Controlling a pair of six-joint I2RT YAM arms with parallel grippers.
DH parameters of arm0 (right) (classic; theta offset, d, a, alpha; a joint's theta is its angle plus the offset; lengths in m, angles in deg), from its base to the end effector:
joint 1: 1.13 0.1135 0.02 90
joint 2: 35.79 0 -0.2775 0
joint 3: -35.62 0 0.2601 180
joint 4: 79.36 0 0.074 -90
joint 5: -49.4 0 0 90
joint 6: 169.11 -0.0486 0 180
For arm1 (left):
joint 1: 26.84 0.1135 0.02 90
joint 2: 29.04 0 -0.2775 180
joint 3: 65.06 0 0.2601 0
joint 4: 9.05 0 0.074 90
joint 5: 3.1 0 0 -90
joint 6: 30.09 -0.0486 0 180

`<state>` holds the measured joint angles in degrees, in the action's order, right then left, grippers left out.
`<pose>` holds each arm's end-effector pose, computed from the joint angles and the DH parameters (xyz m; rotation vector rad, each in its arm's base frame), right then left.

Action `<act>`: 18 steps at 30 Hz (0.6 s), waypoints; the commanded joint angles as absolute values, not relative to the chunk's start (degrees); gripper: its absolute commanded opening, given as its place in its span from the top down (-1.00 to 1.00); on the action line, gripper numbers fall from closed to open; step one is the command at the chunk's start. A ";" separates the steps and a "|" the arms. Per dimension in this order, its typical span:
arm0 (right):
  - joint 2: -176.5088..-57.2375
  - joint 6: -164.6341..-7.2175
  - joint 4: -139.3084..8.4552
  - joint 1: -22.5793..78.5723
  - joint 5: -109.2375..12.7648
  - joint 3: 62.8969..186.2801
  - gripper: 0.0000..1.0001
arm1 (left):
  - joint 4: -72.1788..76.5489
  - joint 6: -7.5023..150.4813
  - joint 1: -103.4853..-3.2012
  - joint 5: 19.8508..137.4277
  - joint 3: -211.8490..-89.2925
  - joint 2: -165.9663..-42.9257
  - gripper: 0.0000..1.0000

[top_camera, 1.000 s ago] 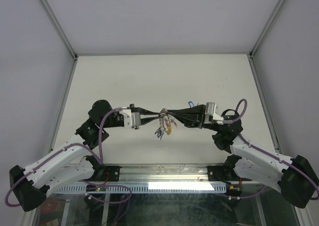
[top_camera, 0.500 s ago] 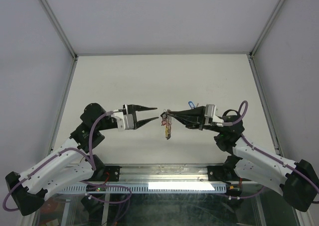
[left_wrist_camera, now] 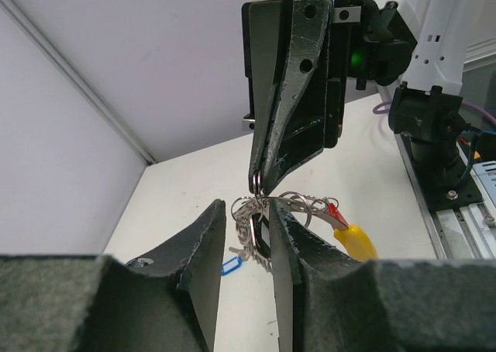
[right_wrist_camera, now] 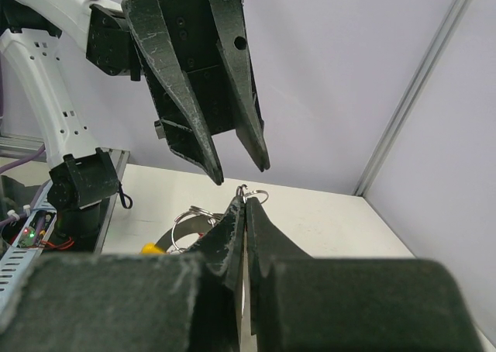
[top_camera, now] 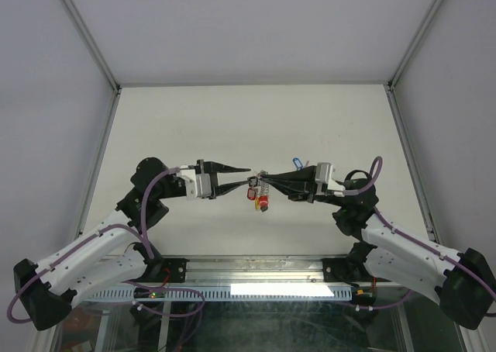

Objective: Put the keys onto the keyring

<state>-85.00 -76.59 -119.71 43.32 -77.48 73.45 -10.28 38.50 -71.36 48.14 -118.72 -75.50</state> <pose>0.1170 0.1556 0.3269 -0.9822 0.7406 0.9833 0.1195 -0.1602 0.3637 1.2375 0.8618 -0.8054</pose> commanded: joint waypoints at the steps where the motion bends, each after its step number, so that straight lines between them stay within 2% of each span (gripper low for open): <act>1: -85.00 -76.11 -123.36 43.26 -77.46 75.96 1.00 | -15.26 41.04 -70.88 45.50 -117.70 -76.48 0.43; 13: -85.81 -76.71 -123.15 43.30 -79.86 76.53 1.00 | -16.41 41.11 -70.90 44.61 -118.37 -78.62 0.20; 18: -85.69 -76.91 -123.24 43.32 -80.10 76.56 1.00 | -16.13 41.01 -70.89 43.08 -119.15 -80.02 0.28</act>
